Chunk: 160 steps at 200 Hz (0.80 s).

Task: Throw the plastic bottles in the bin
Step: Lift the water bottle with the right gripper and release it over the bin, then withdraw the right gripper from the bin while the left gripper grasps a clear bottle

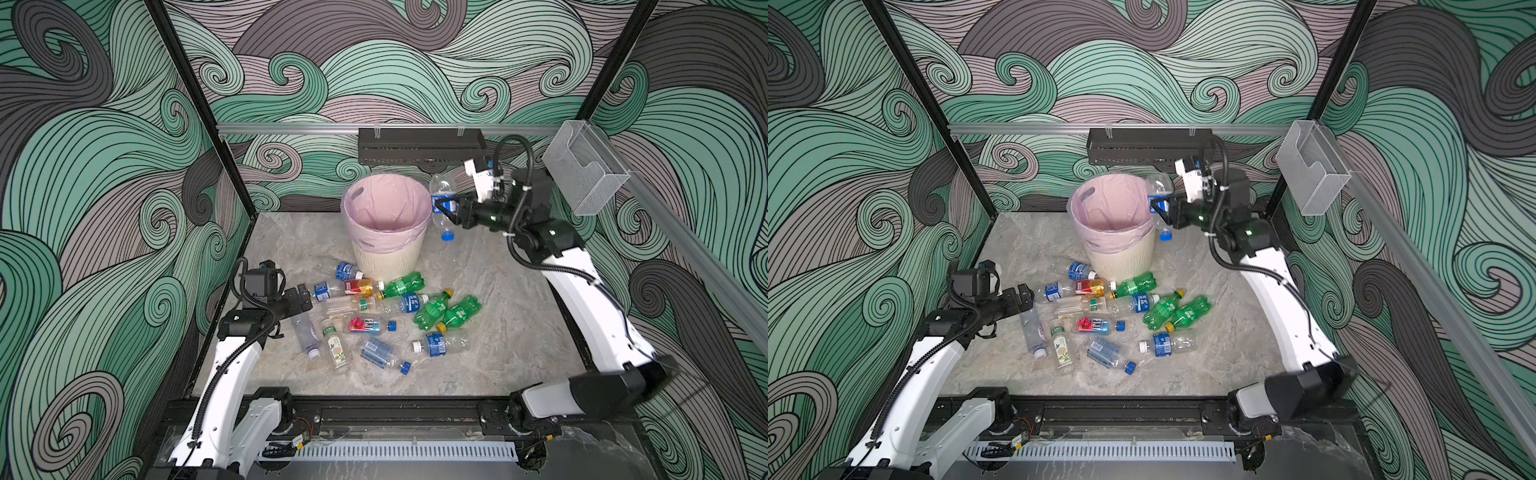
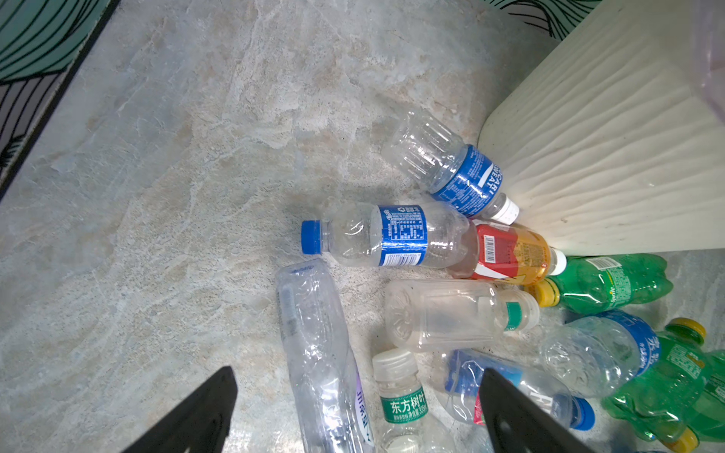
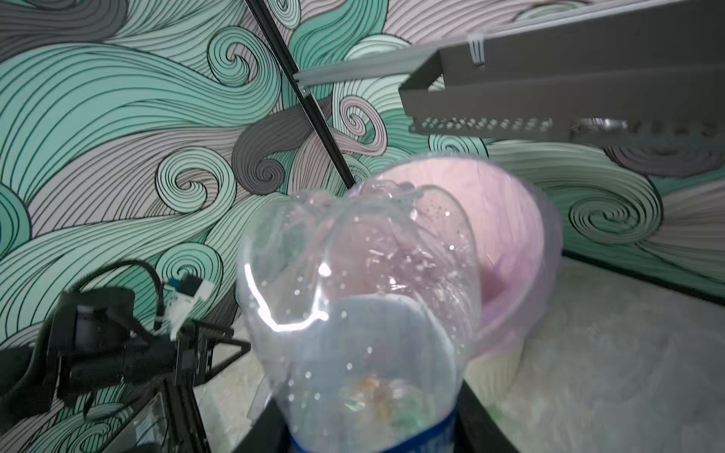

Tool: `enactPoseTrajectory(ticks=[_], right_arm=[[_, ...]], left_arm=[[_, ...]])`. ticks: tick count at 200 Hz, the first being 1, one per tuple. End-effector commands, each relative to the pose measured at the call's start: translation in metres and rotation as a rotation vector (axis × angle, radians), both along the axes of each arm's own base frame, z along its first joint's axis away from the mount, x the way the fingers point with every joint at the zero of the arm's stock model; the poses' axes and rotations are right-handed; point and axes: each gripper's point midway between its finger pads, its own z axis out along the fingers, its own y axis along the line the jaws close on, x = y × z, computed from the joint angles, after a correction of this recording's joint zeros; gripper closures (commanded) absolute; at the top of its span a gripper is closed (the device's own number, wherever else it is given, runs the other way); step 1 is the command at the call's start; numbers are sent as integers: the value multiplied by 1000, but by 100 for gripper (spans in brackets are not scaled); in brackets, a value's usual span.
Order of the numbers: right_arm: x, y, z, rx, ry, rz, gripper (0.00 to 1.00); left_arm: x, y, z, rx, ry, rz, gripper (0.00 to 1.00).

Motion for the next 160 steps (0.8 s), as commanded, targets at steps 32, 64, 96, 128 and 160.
enactPoseTrajectory(ticks=[32,64,96,128,160], right_arm=[[55,58,0,-49,20,-1,24],[26,45,11,-67,-26,-1,21],[-13,21,9,-84,-63,-24,16],[-42,2,-4,-100,-92,-45,11],[-59,-13,-27,-134,-75,-74,10]], left_arm=[[-14,5,-11,-41,54,95,1],[-17,8,-23,-31,106,120,1],[-13,4,-35,-70,137,133,1],[-15,6,-54,-59,215,156,3],[-17,5,-74,-71,305,172,8]])
